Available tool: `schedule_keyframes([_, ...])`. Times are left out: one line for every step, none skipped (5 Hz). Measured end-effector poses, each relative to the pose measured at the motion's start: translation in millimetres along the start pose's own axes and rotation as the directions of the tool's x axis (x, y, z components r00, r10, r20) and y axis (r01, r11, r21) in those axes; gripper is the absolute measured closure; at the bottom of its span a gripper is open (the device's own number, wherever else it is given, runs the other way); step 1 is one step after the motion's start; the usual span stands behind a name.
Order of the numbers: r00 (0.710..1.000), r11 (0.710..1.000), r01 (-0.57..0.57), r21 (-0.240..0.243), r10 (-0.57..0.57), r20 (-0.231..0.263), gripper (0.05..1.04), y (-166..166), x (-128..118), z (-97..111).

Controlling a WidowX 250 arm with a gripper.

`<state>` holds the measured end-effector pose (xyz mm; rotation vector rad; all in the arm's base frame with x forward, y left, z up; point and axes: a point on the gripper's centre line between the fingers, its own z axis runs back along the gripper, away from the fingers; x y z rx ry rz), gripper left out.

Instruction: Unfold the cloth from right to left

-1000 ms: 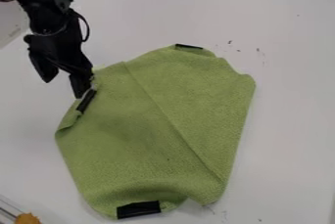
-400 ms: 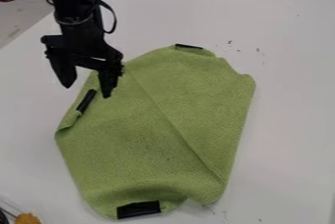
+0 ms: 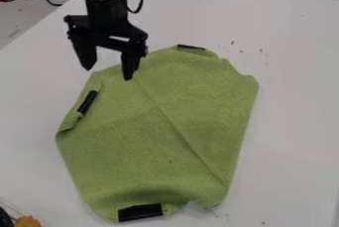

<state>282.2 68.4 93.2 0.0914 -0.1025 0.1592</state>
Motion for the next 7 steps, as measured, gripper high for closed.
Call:
schedule_keyframes([0.999,0.999,0.042,-0.018,-0.042,0.020,0.083,-26,16,8])
schedule_keyframes([0.997,0.996,0.076,-0.050,-0.076,-0.001,0.083,-51,18,7])
schedule_keyframes([0.995,0.993,0.094,-0.073,-0.095,-0.008,0.083,-72,18,8])
schedule_keyframes([0.994,0.991,0.112,-0.078,-0.113,-0.009,0.083,-87,20,5])
schedule_keyframes([0.990,0.988,0.131,-0.079,-0.134,-0.033,0.083,-104,27,1])
schedule_keyframes([0.990,0.989,0.123,-0.080,-0.128,-0.057,0.084,-121,19,5])
schedule_keyframes([0.991,0.993,0.088,-0.080,-0.095,-0.095,0.083,-148,-10,-6])
